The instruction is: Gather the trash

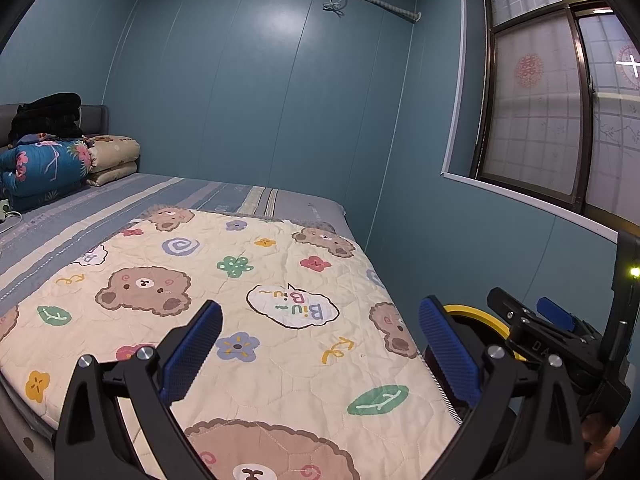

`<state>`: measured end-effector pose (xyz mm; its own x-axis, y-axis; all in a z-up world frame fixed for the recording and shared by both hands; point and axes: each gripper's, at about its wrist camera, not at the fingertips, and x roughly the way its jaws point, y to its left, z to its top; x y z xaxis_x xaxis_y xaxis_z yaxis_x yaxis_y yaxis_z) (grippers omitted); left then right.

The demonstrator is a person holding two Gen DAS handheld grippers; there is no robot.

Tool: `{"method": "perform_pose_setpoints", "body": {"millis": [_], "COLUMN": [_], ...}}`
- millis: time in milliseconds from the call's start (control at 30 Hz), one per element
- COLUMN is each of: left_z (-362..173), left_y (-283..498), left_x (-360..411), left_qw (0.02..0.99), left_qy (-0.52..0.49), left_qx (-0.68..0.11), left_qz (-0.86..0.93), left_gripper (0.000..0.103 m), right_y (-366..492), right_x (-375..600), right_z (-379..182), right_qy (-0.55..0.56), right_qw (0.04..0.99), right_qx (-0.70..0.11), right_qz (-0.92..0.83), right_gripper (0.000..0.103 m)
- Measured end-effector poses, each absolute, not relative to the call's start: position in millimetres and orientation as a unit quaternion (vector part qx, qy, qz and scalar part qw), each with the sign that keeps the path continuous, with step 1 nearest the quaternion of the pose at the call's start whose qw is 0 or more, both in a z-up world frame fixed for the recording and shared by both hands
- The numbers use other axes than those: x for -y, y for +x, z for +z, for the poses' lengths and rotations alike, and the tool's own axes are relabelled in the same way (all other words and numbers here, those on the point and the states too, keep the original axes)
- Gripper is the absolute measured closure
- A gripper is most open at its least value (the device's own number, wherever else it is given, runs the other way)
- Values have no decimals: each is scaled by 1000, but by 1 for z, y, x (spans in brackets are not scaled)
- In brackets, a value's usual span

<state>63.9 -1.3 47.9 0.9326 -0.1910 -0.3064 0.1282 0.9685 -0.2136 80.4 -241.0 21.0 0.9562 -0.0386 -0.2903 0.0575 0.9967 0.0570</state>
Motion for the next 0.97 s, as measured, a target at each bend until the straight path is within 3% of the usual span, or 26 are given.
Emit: {"method": "perform_pose_setpoints", "body": {"millis": [967], "left_z": [44], "left_y": [69], "left_x": [3], "left_qw": [976], "left_qy": [-106], "left_qx": [-172], "left_qz": [-78], "left_gripper": [8], "right_y": [80], "right_x": [241], "right_z": [15], "right_qy": [36], "right_qw": [988], "right_qx": [-151], "right_qz": [-24], "right_gripper": [8]}}
